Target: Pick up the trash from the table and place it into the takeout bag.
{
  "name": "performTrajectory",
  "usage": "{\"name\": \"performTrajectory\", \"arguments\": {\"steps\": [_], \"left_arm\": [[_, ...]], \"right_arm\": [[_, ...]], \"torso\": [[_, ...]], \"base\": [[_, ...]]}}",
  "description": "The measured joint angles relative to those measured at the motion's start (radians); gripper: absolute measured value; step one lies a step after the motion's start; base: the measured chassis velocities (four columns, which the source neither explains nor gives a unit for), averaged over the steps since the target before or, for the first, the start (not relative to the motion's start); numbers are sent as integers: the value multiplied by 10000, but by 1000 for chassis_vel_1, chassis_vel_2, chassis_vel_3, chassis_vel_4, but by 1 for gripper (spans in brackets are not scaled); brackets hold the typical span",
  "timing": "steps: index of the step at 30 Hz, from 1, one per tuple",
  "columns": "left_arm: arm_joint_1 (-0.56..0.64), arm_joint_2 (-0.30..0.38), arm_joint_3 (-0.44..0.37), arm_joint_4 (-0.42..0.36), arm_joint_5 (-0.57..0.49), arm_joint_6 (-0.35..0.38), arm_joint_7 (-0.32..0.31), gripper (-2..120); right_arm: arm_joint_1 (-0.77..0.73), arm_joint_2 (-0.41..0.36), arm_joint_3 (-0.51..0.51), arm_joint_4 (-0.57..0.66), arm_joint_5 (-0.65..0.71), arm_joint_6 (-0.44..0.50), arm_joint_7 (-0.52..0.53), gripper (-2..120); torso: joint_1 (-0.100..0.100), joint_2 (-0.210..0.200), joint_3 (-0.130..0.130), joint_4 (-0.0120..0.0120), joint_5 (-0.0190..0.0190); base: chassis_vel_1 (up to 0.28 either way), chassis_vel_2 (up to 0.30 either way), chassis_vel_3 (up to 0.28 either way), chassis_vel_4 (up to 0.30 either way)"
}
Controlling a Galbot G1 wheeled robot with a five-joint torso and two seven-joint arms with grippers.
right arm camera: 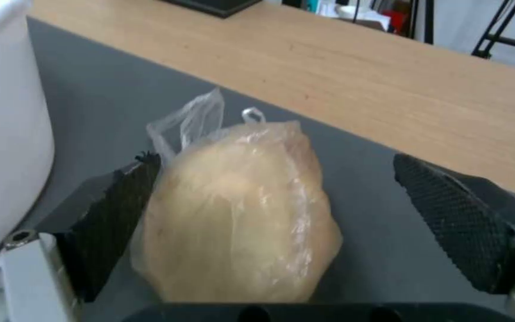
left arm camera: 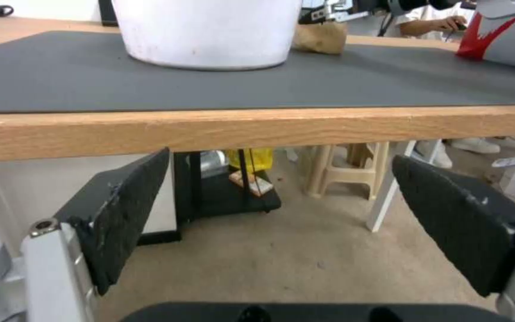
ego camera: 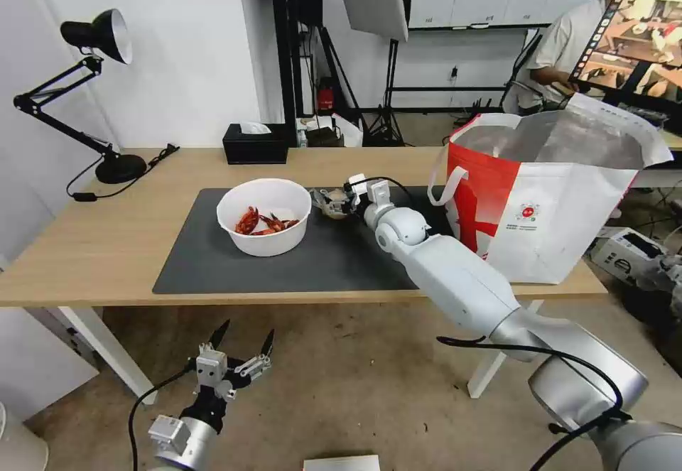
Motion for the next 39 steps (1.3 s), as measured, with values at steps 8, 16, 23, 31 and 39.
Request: {"name": "performTrajectory", "arguments": {"steps": [8, 16, 23, 31, 39], "left_arm": [[10, -6, 6, -13, -3, -2, 0, 100], [64, -59, 14, -13, 11, -30, 2, 100], [87, -75, 16, 2, 18, -70, 8, 100], [111, -95, 41, 24, 47, -98, 16, 100], [135, -116, 58, 30, 70, -113, 21, 100]], "right_arm": [[55, 132, -136, -265, -256, -10, -283, 100], [55, 335, -178, -469, -424, -13, -411, 100], [68, 426, -184, -620, -522, -20, -415, 100], [154, 582, -143, -907, -590, 42, -399, 100], [128, 630, -65, -1051, -728, 129, -331, 91]], "torso": [[0, 0, 0, 0, 0], [0, 0, 0, 0, 1], [0, 0, 0, 0, 1], [1, 0, 0, 0, 0], [0, 0, 0, 0, 0]], "base": [[0, 0, 0, 0], [0, 0, 0, 0], [0, 0, 0, 0], [0, 0, 0, 0], [0, 0, 0, 0]]}}
